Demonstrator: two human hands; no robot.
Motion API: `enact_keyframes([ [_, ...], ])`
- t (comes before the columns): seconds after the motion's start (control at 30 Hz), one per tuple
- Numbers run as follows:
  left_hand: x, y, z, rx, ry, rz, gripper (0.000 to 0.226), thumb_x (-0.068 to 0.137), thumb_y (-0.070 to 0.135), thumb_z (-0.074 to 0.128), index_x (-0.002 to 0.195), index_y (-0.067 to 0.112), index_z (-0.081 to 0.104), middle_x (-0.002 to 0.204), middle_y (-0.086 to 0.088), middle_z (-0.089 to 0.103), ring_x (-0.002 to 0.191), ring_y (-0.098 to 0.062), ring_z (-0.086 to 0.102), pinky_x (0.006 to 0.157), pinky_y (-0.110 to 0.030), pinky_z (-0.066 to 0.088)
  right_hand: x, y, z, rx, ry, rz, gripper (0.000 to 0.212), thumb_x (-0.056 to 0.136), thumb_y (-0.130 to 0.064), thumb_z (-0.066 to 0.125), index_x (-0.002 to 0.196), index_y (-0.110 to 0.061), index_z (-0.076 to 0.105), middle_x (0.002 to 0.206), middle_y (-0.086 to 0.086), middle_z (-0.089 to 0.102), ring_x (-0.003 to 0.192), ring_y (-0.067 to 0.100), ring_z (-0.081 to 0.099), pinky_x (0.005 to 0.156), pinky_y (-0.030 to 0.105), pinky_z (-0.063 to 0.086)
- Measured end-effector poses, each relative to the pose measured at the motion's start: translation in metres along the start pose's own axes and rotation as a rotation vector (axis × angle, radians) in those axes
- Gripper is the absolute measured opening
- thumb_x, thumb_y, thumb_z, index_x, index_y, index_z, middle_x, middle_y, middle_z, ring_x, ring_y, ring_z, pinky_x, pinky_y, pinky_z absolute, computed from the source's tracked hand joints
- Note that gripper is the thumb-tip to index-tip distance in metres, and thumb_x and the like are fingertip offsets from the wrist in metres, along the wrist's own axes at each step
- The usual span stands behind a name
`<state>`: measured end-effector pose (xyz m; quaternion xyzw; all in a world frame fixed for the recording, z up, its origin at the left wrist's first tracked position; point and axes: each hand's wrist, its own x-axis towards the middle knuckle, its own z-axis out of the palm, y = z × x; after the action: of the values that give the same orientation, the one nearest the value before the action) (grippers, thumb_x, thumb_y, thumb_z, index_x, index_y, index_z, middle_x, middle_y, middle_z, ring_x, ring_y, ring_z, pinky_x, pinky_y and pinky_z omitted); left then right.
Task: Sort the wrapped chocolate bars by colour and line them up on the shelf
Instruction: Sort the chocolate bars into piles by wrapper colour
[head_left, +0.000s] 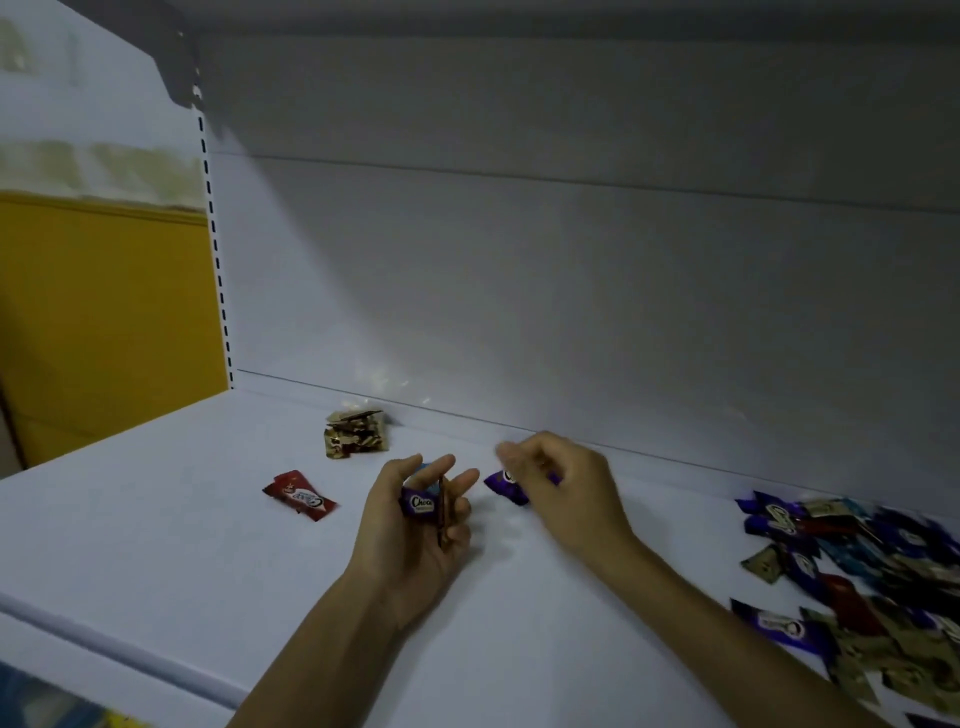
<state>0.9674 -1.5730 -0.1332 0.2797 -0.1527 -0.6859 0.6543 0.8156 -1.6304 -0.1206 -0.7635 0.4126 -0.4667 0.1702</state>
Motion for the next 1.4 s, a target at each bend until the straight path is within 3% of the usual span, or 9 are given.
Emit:
enact_keyframes([
  [0.13,-0.004,0.003,0.003,-0.146,-0.039,0.063,0.028,0.071,0.018,0.059,0.096,0.007,0.063,0.086,-0.012,0.061,0.078,-0.017,0.058,0.080,-0.025,0.049,-0.019,-0.030,0.033,-0.148,-0.064,-0.235,0.034,0.077,-0.061,0.055,0.087,-0.030,0.061,0.089,-0.017,0.058,0.089,0.000,0.052,0.079,0.023,0.043],
  [0.27,-0.006,0.007,-0.001,-0.213,0.068,0.138,0.031,0.090,0.014,0.045,0.116,0.004,0.059,0.118,-0.018,0.060,0.113,-0.027,0.057,0.109,-0.038,0.038,-0.021,-0.033,0.049,-0.218,-0.162,-0.207,0.026,0.085,-0.036,0.062,0.108,-0.024,0.064,0.110,-0.011,0.052,0.105,0.008,0.046,0.092,0.027,0.039],
  [0.47,-0.019,0.024,-0.013,-0.090,0.049,0.184,0.044,0.082,0.006,0.037,0.123,0.003,0.055,0.119,-0.024,0.064,0.110,-0.037,0.062,0.078,-0.044,0.055,-0.003,-0.037,0.056,0.158,-0.221,0.099,0.006,0.085,-0.013,0.066,0.085,-0.016,0.072,0.097,-0.007,0.062,0.092,0.002,0.057,0.072,0.006,0.041],
  [0.6,-0.027,0.052,-0.027,0.368,0.120,0.303,0.039,0.092,0.006,0.032,0.121,0.009,0.059,0.114,-0.015,0.068,0.103,-0.028,0.065,0.076,-0.033,0.053,0.016,-0.044,0.068,0.436,-0.248,0.319,0.018,0.090,-0.011,0.057,0.077,-0.018,0.067,0.064,-0.010,0.068,0.059,-0.004,0.060,0.053,0.009,0.045],
  [0.7,-0.036,0.079,-0.055,0.695,0.239,0.439,0.030,0.100,0.013,0.036,0.112,0.018,0.064,0.103,-0.008,0.072,0.088,-0.020,0.067,0.066,-0.025,0.051,0.033,-0.047,0.079,0.467,-0.236,0.336,0.016,0.089,-0.008,0.058,0.078,-0.016,0.067,0.061,-0.009,0.068,0.056,-0.001,0.061,0.053,0.013,0.047],
  [0.87,-0.048,0.104,-0.086,0.323,0.268,0.437,0.026,0.092,0.023,0.050,0.109,0.016,0.069,0.089,-0.009,0.074,0.062,-0.015,0.054,0.056,-0.026,0.040,0.072,-0.047,0.116,0.208,-0.146,0.245,0.014,0.087,-0.014,0.063,0.076,-0.022,0.068,0.077,-0.005,0.069,0.074,0.013,0.065,0.069,0.029,0.053],
  [1.1,-0.041,0.107,-0.094,0.172,0.160,0.373,0.041,0.096,0.036,0.039,0.109,0.014,0.071,0.085,-0.015,0.068,0.063,-0.018,0.051,0.050,-0.026,0.042,0.123,-0.043,0.170,-0.677,-0.080,-0.351,0.020,0.099,-0.021,0.045,0.099,-0.020,0.065,0.081,-0.002,0.069,0.070,0.019,0.058,0.080,0.028,0.033],
  [1.27,-0.038,0.109,-0.100,0.173,0.103,0.364,0.045,0.094,0.043,0.040,0.107,0.014,0.071,0.085,-0.015,0.068,0.060,-0.016,0.054,0.047,-0.026,0.046,0.115,-0.038,0.189,-0.672,-0.299,-0.186,0.021,0.096,-0.025,0.043,0.085,-0.016,0.060,0.090,0.004,0.068,0.086,0.025,0.060,0.085,0.033,0.036],
  [1.4,-0.042,0.109,-0.098,0.195,0.074,0.365,0.054,0.082,0.053,0.047,0.110,0.013,0.069,0.085,-0.015,0.069,0.061,-0.016,0.056,0.049,-0.025,0.049,0.102,-0.057,0.174,-0.401,-0.249,-0.200,0.023,0.096,-0.034,0.048,0.104,-0.020,0.065,0.104,-0.003,0.066,0.098,0.017,0.058,0.094,0.036,0.041],
])
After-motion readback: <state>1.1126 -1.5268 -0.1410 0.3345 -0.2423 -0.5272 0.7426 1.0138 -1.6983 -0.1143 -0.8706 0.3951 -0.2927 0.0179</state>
